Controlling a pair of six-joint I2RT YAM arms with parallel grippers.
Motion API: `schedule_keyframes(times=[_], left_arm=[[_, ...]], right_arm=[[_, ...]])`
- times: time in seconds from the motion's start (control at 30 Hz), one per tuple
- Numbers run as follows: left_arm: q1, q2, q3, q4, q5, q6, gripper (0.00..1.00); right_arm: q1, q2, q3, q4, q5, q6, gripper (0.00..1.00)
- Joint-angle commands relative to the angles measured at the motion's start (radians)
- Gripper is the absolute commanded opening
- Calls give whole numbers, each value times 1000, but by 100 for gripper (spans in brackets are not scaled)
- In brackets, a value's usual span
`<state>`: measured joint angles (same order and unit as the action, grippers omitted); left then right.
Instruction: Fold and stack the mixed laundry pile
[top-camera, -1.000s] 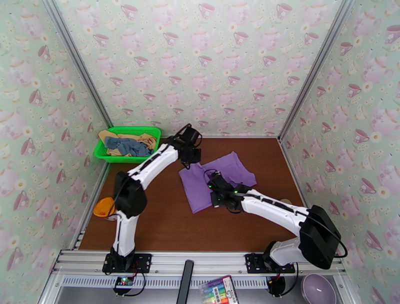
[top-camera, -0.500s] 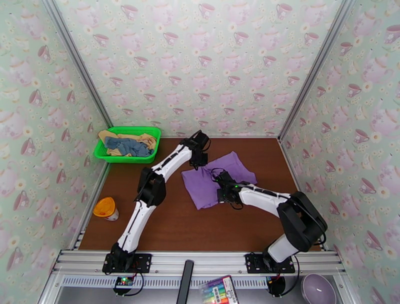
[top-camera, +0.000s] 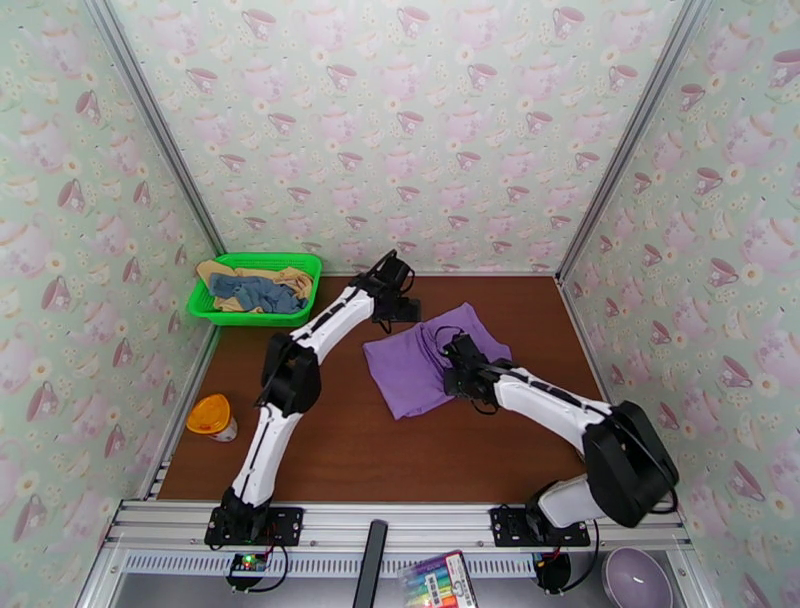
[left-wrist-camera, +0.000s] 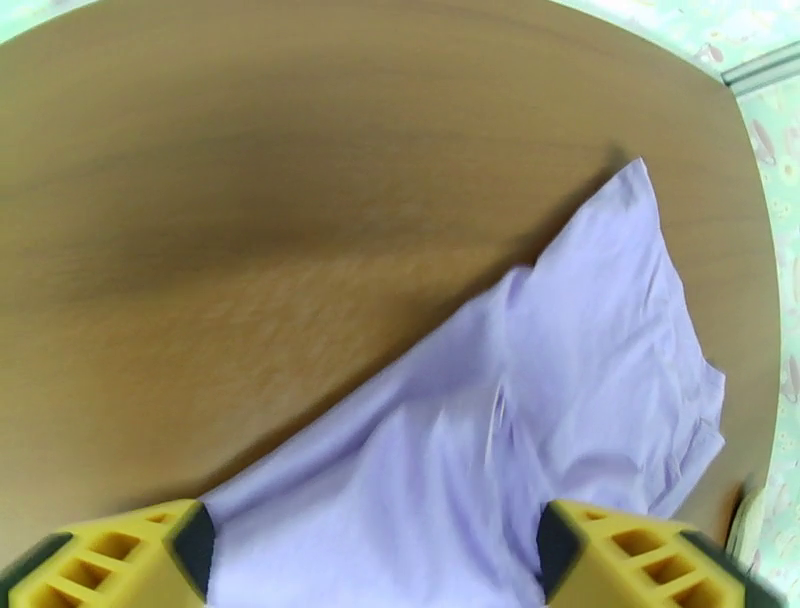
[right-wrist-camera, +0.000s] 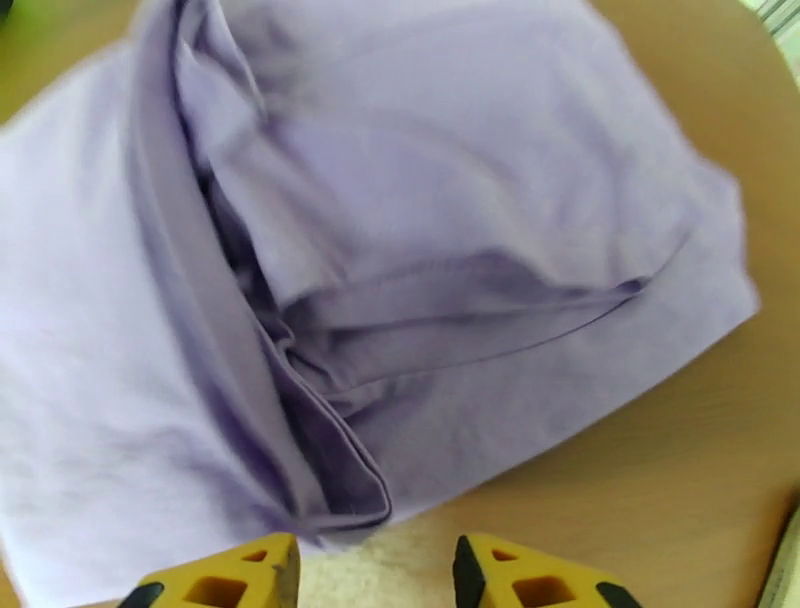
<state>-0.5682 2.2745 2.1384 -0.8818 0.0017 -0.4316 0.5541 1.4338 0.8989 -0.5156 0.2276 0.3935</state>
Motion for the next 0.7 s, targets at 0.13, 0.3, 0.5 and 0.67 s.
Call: schedule_keyframes(times=[0.13, 0.3, 0.5, 0.67], left_arm=[[5, -209, -428, 169, -51, -54, 6], [27, -165, -587, 265, -83, -100, 1], [71, -68, -585, 316, -67, -103, 0], [95, 6, -464, 299, -25, -22, 0]], right_arm=[[-25, 38, 65, 36, -248, 3, 22], [-2, 176, 44, 204, -411, 89, 0], [51, 314, 36, 282, -404, 143, 0], [138, 328, -42, 356, -389, 229, 0]])
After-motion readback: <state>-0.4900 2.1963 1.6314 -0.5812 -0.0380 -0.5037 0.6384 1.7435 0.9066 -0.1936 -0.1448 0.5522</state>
